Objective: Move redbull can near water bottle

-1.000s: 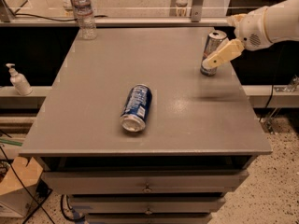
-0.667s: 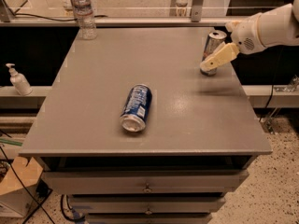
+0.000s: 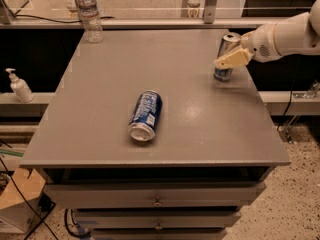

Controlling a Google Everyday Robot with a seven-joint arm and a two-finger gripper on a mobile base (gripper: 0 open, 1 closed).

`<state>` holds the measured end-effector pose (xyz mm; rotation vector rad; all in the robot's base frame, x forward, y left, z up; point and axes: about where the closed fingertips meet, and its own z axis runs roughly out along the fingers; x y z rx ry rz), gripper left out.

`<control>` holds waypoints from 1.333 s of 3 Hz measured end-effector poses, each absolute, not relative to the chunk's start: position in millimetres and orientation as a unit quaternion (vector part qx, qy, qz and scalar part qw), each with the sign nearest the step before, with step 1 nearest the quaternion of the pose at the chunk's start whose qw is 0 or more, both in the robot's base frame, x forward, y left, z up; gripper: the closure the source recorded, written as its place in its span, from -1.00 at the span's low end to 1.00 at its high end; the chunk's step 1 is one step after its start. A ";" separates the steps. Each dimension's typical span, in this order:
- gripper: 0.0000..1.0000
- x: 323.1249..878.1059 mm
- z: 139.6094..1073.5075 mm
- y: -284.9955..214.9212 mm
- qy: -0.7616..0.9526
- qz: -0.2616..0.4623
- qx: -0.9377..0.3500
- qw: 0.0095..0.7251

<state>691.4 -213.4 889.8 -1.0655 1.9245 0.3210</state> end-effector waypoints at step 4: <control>1.00 699.0 940.3 -173.9 0.725 0.156 -0.447 0.500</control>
Offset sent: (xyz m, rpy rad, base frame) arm -0.0093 0.0506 0.0973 0.1319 -0.2202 0.1405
